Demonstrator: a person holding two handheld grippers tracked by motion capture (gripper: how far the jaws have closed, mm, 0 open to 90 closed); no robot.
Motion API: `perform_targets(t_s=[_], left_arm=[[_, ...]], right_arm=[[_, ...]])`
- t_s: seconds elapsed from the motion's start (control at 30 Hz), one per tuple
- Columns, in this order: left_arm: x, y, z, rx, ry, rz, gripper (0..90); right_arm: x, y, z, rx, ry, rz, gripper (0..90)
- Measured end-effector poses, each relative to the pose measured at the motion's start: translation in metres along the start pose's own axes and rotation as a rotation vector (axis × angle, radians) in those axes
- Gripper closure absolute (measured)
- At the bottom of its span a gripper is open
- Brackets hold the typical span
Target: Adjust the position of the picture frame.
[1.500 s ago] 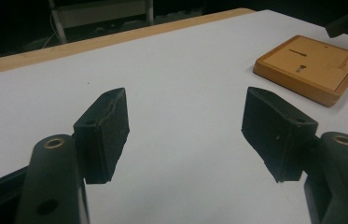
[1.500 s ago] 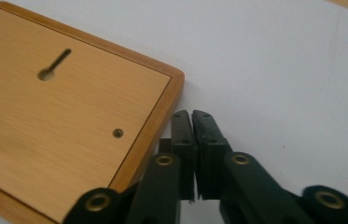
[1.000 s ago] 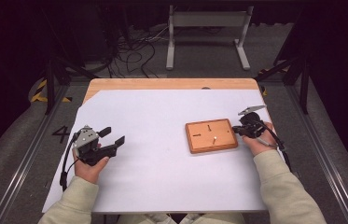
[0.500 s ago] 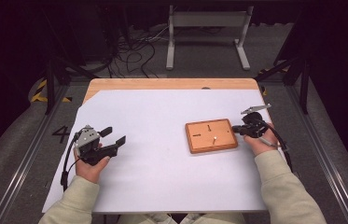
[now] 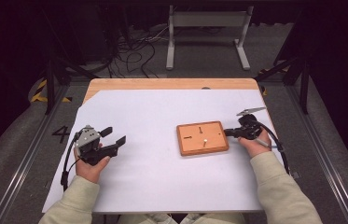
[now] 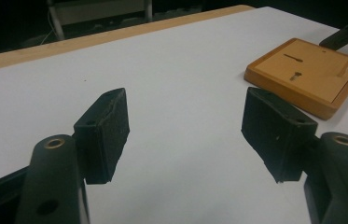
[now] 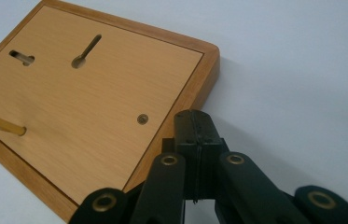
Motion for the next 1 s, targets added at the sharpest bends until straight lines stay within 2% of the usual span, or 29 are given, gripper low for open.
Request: perform_targets(t_s=[0.17, 0.2, 0.23, 0.27, 0.3, 0.37, 0.47, 0.5, 0.53, 0.57, 0.6, 0.63, 0.67, 0.7, 0.73, 0.77, 0.8, 0.83, 0.87, 1.0], left_arm=[[0.001, 0.001, 0.000, 0.000, 0.005, -0.003, 32.2], [0.001, 0.001, 0.001, -0.001, 0.003, 0.000, 32.2], [0.001, 0.001, 0.001, 0.000, 0.007, -0.001, 32.2], [0.001, 0.001, 0.001, 0.001, 0.007, 0.000, 32.2], [0.001, 0.001, 0.001, 0.001, 0.007, 0.000, 32.2], [0.001, 0.001, 0.000, 0.000, 0.002, -0.001, 32.2], [0.001, 0.001, 0.000, 0.000, 0.003, 0.002, 32.2], [0.001, 0.001, 0.000, 0.000, 0.003, 0.002, 32.2], [0.001, 0.001, 0.000, 0.001, 0.004, 0.002, 32.2], [0.001, 0.001, 0.000, -0.001, 0.005, 0.001, 32.1], [0.001, 0.001, 0.000, -0.001, 0.005, 0.001, 32.2], [0.002, 0.001, 0.001, 0.002, 0.008, 0.004, 32.2], [0.002, 0.001, 0.001, 0.002, 0.008, 0.004, 32.2], [0.003, 0.002, 0.001, 0.001, 0.009, 0.008, 32.2], [0.003, 0.002, 0.002, 0.001, 0.008, 0.007, 32.2], [0.003, 0.002, 0.002, 0.001, 0.008, 0.007, 32.2], [0.004, 0.002, 0.002, 0.002, 0.015, 0.008, 32.2], [0.004, 0.002, 0.002, 0.000, 0.016, 0.009, 32.2], [0.004, 0.002, 0.003, -0.001, 0.014, 0.006, 32.2], [0.005, 0.002, 0.003, -0.003, 0.015, 0.007, 32.2]], right_arm=[[-0.005, -0.009, 0.022, -0.034, 0.031, 0.015, 90.0], [-0.005, -0.009, 0.022, -0.034, 0.031, 0.015, 90.0], [-0.007, -0.011, 0.035, -0.058, 0.066, 0.027, 90.0], [-0.009, -0.011, 0.040, -0.048, 0.088, 0.041, 90.0], [-0.009, -0.011, 0.040, -0.048, 0.088, 0.041, 90.0], [-0.016, -0.011, 0.043, -0.003, 0.128, 0.051, 90.0], [-0.039, -0.015, 0.045, 0.050, 0.161, 0.025, 90.0], [-0.039, -0.015, 0.045, 0.050, 0.161, 0.025, 90.0], [-0.055, -0.023, 0.043, 0.075, 0.168, 0.025, 90.0], [-0.062, -0.027, 0.042, 0.090, 0.167, 0.024, 90.0], [-0.062, -0.027, 0.042, 0.090, 0.167, 0.024, 90.0], [-0.074, -0.035, 0.041, 0.094, 0.153, 0.023, 90.0], [-0.074, -0.035, 0.041, 0.094, 0.153, 0.023, 90.0], [-0.079, -0.039, 0.041, 0.100, 0.149, 0.027, 90.0], [-0.085, -0.049, 0.040, 0.106, 0.148, 0.058, 90.0], [-0.086, -0.054, 0.040, 0.108, 0.144, 0.085, 90.0], [-0.086, -0.054, 0.040, 0.108, 0.144, 0.085, 90.0], [-0.085, -0.059, 0.039, 0.109, 0.139, 0.126, 90.0], [-0.085, -0.062, 0.039, 0.110, 0.137, 0.139, 90.0], [-0.082, -0.058, 0.040, 0.087, 0.119, 0.151, 90.0]])
Point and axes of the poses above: each handheld gripper's, and its own axes: y roughly backward along the jaws, x roughly out of its underside, z roughly to its left, the point moved 5 cm from there along -y, roughly forward along the jaws, and after that the axes turned 7 degrees about z, right-handed, at the moved point
